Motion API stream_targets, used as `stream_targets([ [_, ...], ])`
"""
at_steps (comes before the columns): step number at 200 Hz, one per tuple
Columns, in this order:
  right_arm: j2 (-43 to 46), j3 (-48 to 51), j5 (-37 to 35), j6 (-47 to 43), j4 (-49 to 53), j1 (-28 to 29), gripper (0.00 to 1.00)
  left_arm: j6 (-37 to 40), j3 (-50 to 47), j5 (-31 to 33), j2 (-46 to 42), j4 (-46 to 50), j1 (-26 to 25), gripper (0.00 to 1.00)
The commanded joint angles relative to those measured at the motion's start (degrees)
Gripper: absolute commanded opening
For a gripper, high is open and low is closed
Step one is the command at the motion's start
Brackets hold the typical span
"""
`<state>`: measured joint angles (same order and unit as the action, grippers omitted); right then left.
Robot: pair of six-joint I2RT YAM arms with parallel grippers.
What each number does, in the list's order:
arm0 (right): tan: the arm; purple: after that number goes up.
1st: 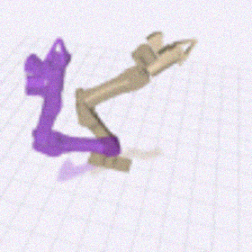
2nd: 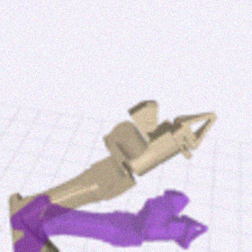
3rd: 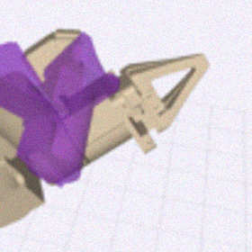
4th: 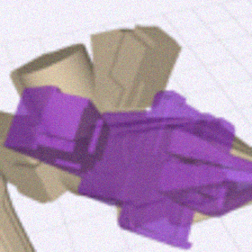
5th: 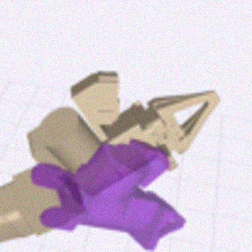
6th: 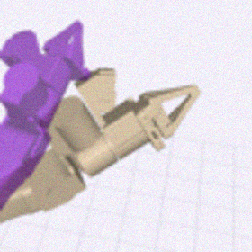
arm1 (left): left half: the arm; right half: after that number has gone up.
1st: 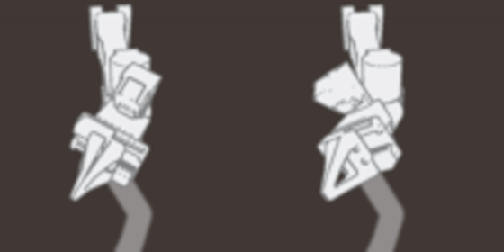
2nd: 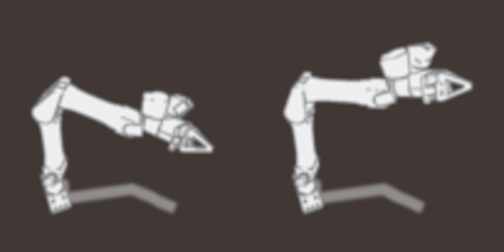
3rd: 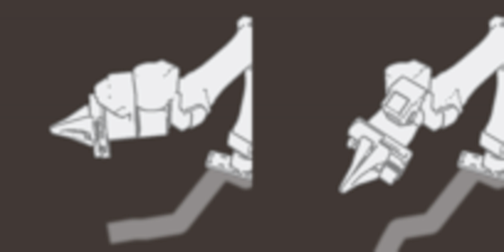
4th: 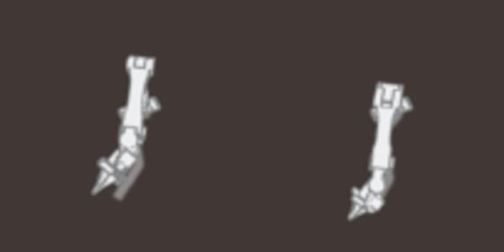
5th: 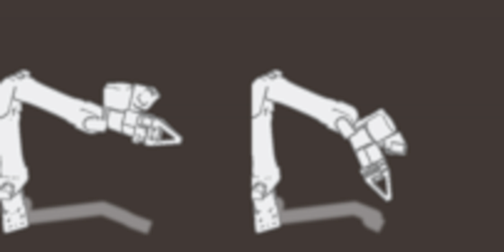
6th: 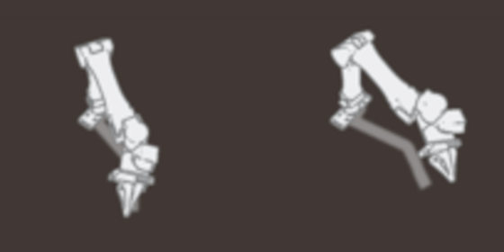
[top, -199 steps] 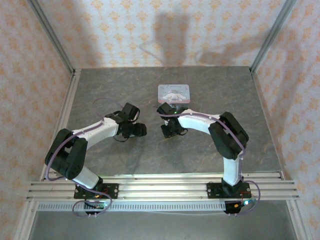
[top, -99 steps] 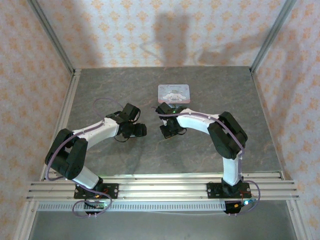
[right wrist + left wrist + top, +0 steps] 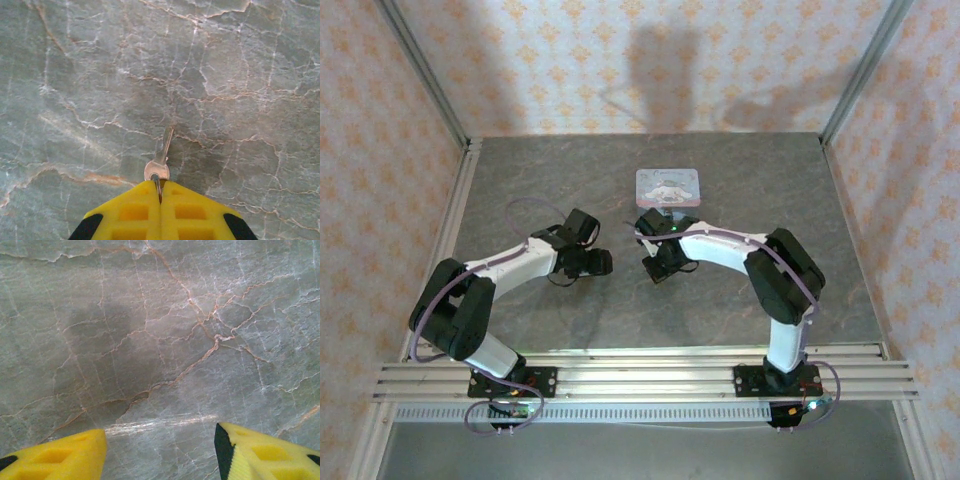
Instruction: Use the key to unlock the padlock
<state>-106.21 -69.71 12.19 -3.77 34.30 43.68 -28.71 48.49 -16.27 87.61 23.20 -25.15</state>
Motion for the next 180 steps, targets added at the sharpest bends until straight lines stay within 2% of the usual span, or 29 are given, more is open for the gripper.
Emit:
stream_targets([
  [1,2.24,0.96,1.28,-1.67,-1.82,0.35,0.0,-0.96,-1.11,-1.0,-2.31,-2.72,-0.25,0.59],
  [56,2.75,2.47,3.75,-0.2,-5.18,0.23,0.0,-1.61,-4.67,-4.38,-5.2,-8.2,0.58,0.59],
  [100,3.09,3.08,4.34,0.26,-6.74,0.18,0.0,-7.44,-7.07,-7.79,-6.31,-12.51,2.11,0.57],
  [180,7.12,4.15,3.39,-4.08,-7.93,0.26,0.0,-10.49,-8.29,-10.5,-8.09,-16.63,3.28,0.55],
])
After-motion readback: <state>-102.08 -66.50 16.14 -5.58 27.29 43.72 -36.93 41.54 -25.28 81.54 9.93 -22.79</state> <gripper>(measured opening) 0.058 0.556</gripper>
